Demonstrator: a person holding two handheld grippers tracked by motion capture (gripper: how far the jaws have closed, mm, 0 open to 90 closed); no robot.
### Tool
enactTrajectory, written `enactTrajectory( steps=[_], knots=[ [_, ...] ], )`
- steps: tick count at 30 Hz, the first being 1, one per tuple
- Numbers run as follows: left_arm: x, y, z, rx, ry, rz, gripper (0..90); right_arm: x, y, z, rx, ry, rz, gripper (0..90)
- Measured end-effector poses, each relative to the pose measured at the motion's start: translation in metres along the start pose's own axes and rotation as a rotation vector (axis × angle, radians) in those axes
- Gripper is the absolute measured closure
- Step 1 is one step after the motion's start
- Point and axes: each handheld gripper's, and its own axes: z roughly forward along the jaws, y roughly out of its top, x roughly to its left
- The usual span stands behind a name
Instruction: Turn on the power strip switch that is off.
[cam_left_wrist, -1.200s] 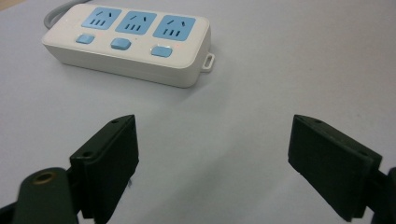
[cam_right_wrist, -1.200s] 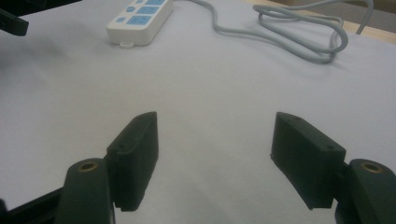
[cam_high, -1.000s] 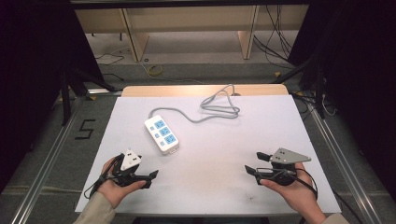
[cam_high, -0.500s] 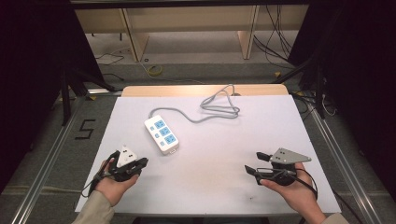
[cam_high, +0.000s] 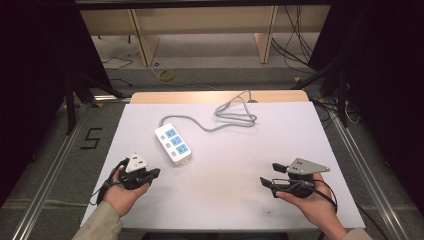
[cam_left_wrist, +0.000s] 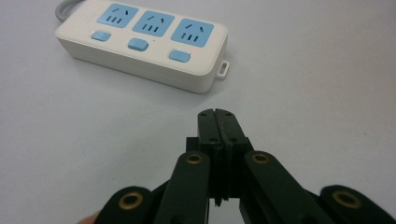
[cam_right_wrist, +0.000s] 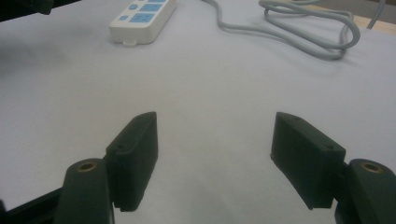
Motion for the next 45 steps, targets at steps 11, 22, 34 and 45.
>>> enactTrajectory(
  steps=[11,22,34,45],
  knots=[
    [0.005,0.012,0.005,-0.012,0.002,-0.009,89.7,0.000,0.000,0.001,0.007,0.000,-0.001,32.3],
    [0.018,0.024,0.010,0.006,0.030,-0.009,89.8,0.000,0.000,0.000,0.005,-0.007,-0.004,31.9],
    [0.026,0.031,0.012,0.029,0.027,-0.007,89.8,-0.001,-0.001,0.002,0.010,-0.007,0.004,31.2],
    [0.033,0.037,0.022,0.037,0.029,0.024,89.8,-0.001,-0.002,0.004,0.024,-0.005,0.004,30.4]
  ],
)
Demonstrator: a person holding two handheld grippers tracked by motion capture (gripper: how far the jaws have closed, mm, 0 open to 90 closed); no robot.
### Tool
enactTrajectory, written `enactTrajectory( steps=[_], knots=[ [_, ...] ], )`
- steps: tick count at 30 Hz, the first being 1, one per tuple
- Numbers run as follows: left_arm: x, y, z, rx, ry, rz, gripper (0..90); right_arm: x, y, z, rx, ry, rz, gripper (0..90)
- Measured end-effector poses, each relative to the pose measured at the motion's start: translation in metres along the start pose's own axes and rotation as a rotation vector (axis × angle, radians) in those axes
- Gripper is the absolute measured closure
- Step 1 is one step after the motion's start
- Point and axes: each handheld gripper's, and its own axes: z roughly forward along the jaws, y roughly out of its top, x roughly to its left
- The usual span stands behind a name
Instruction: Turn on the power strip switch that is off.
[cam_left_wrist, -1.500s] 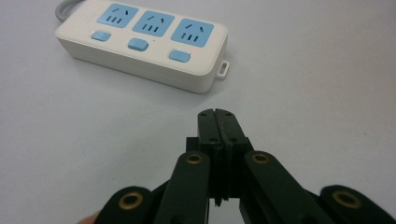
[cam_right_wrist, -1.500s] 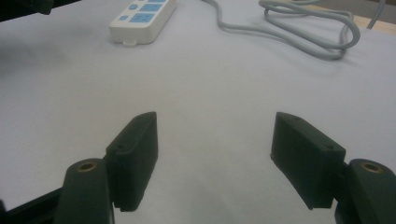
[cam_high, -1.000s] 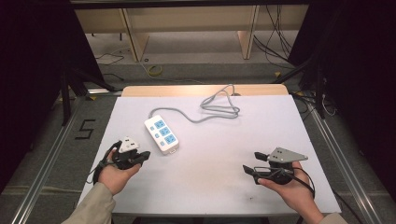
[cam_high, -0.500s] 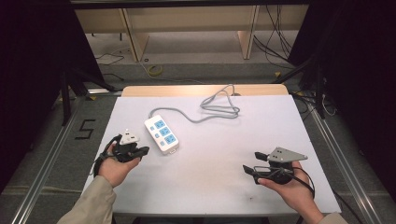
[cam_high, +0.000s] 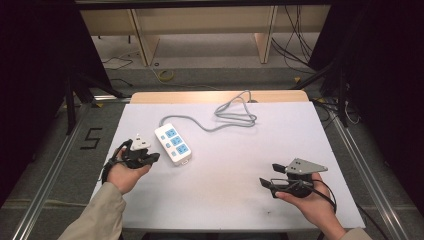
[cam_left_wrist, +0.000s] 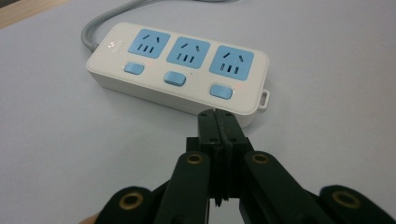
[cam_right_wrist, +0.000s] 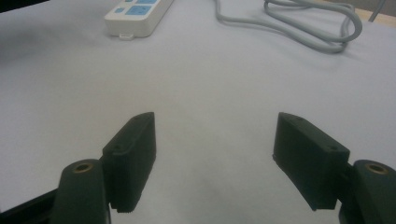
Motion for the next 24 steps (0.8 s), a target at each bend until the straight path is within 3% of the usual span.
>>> enactTrajectory(
  steps=[12,24],
  knots=[
    [0.013,0.014,0.005,-0.016,0.006,-0.038,89.8,0.000,-0.001,0.000,0.001,0.013,0.004,30.2],
    [0.026,0.022,0.023,0.024,0.017,-0.010,89.8,-0.001,-0.002,0.000,0.010,0.021,0.004,29.8]
  ],
)
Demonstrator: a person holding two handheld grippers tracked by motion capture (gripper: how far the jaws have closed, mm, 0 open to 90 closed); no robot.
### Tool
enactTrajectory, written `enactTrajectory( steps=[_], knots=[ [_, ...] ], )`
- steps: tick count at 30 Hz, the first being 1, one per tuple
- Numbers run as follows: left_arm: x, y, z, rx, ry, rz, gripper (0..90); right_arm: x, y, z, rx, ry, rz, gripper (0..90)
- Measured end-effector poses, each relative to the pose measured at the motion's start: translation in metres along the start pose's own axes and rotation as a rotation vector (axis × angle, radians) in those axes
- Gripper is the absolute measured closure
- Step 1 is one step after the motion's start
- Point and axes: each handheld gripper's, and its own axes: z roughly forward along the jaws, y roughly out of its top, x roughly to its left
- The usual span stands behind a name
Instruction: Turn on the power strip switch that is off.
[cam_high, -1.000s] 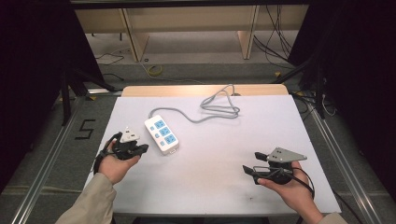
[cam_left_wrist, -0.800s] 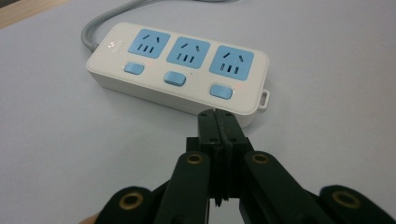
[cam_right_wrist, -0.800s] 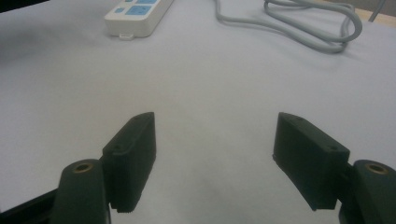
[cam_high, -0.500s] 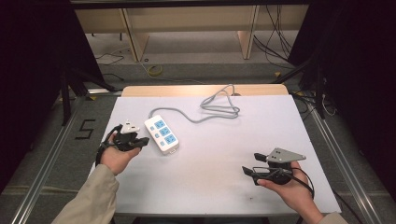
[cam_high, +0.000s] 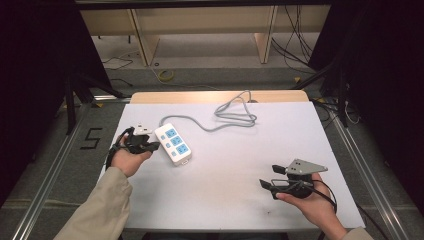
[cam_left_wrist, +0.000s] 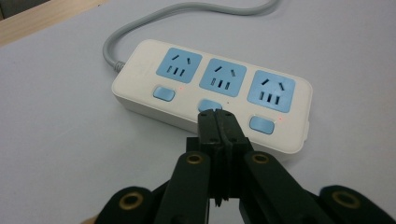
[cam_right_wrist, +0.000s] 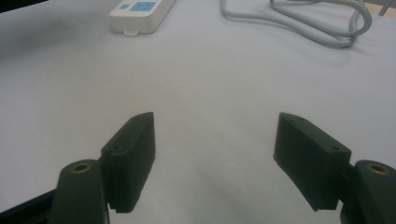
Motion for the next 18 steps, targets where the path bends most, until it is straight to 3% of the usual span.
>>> enactTrajectory(
  steps=[18],
  knots=[
    [0.008,0.008,0.017,0.021,0.012,0.009,89.8,0.000,-0.003,-0.001,0.010,0.007,0.007,29.2]
  ],
)
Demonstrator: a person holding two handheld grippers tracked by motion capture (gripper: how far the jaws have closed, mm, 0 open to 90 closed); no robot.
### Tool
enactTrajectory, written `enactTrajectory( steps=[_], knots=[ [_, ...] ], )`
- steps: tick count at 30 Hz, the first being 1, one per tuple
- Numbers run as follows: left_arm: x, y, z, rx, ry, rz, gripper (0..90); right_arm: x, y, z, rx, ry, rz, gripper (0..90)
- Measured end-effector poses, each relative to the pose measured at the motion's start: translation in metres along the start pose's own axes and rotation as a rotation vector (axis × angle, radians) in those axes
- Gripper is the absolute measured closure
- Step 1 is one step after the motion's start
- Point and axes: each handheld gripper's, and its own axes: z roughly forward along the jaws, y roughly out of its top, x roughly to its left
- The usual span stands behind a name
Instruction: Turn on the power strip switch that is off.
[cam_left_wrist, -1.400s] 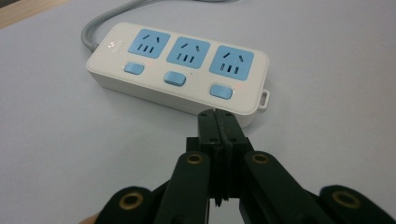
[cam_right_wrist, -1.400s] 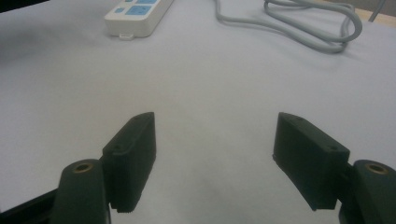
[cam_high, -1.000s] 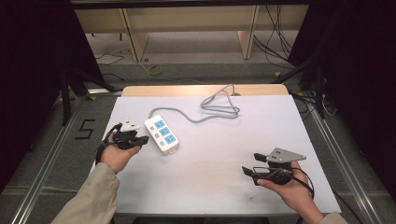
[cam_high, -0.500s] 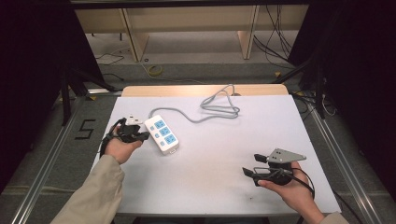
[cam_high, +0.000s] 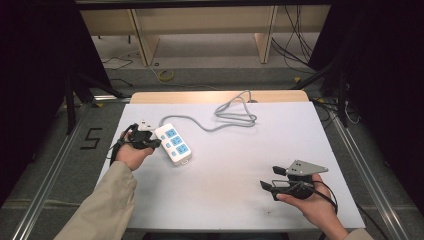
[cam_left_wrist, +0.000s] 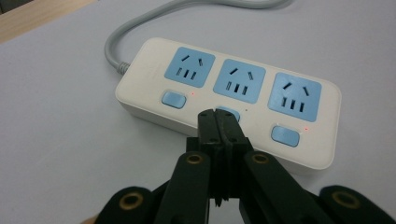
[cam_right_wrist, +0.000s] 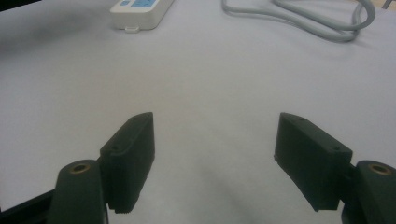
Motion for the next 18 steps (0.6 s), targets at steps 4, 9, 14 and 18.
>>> enactTrajectory(
  steps=[4,9,14,18],
  knots=[
    [0.001,0.005,0.003,0.007,0.000,-0.004,89.9,-0.001,0.000,-0.001,-0.006,-0.005,0.001,29.2],
    [0.001,0.007,0.011,0.020,-0.004,-0.009,89.8,-0.001,-0.001,-0.001,-0.007,-0.003,0.004,29.2],
    [0.000,0.009,0.014,0.030,-0.008,-0.003,89.8,-0.001,-0.001,-0.001,-0.001,-0.003,0.005,29.2],
    [-0.001,0.012,0.014,0.030,-0.011,-0.001,89.8,-0.001,-0.001,-0.002,-0.003,-0.006,0.005,29.3]
  ],
)
